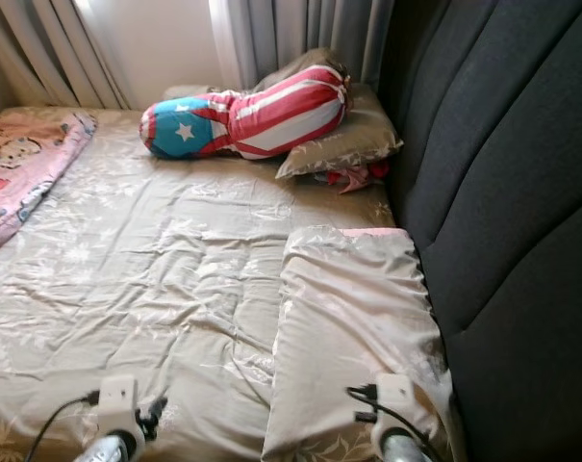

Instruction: Clean up the room

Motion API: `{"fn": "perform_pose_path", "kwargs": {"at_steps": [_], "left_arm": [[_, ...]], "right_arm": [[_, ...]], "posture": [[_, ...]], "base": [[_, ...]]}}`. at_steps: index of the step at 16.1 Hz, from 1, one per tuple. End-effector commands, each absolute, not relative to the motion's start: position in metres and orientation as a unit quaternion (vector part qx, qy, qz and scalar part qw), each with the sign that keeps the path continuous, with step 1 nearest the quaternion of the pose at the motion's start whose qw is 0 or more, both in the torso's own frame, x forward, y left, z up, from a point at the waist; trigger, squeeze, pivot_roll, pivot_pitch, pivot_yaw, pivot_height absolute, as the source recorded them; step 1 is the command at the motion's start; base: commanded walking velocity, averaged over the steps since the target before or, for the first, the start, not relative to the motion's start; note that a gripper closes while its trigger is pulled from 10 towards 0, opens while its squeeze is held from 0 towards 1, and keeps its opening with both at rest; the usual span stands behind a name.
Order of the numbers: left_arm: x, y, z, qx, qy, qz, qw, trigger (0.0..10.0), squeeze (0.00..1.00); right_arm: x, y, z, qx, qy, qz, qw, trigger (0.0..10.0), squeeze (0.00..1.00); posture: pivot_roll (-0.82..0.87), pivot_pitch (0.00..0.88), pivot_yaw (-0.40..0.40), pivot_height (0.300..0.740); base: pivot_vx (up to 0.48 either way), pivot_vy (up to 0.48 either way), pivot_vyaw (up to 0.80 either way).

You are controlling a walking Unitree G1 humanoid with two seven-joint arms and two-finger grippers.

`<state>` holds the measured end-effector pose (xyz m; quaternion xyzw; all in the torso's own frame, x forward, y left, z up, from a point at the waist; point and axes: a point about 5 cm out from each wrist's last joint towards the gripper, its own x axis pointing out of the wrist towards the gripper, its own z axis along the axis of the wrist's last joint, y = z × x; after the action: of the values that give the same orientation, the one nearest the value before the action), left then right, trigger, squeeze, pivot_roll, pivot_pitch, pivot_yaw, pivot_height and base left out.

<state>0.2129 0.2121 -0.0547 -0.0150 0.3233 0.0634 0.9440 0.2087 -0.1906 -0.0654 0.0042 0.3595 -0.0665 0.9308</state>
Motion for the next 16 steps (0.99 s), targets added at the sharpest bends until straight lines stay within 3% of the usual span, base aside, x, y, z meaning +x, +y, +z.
{"fn": "perform_pose_path", "kwargs": {"at_steps": [1,5,11,12,13,16], "left_arm": [[0.201,0.216,-0.063,-0.008,0.359,0.066,0.931,10.0,0.00],[0.187,0.210,-0.076,0.020,0.415,0.029,0.909,10.0,0.00],[0.189,0.208,-0.076,0.005,0.414,0.053,0.909,10.0,0.00],[0.188,0.204,-0.077,0.006,0.417,0.042,0.908,10.0,0.11],[0.188,0.202,-0.078,0.006,0.419,0.039,0.907,10.0,1.00],[0.188,0.195,-0.079,0.013,0.419,0.025,0.908,10.0,1.00]], "right_arm": [[0.200,-0.194,-0.071,0.022,0.377,-0.083,0.922,10.0,0.00],[0.181,-0.197,-0.082,0.050,0.420,-0.105,0.900,10.0,0.00],[0.174,-0.193,-0.086,0.064,0.426,-0.095,0.897,10.0,0.00],[0.171,-0.192,-0.087,0.063,0.432,-0.093,0.895,10.0,0.00],[0.170,-0.190,-0.088,0.058,0.436,-0.086,0.894,10.0,0.00],[0.170,-0.187,-0.089,0.055,0.439,-0.077,0.894,10.0,0.00]], "posture": [[0.02,0.000,-0.039,0.740],[0.01,0.000,-0.033,0.740],[0.00,0.000,-0.030,0.740],[0.01,0.000,-0.027,0.740],[0.01,0.000,-0.026,0.740],[0.00,0.000,-0.017,0.740]], "base": [[0.000,0.000,0.00],[0.000,0.000,0.00],[0.000,0.000,0.00],[0.000,0.000,0.00],[0.000,0.000,0.00],[0.000,0.000,0.00]]}}
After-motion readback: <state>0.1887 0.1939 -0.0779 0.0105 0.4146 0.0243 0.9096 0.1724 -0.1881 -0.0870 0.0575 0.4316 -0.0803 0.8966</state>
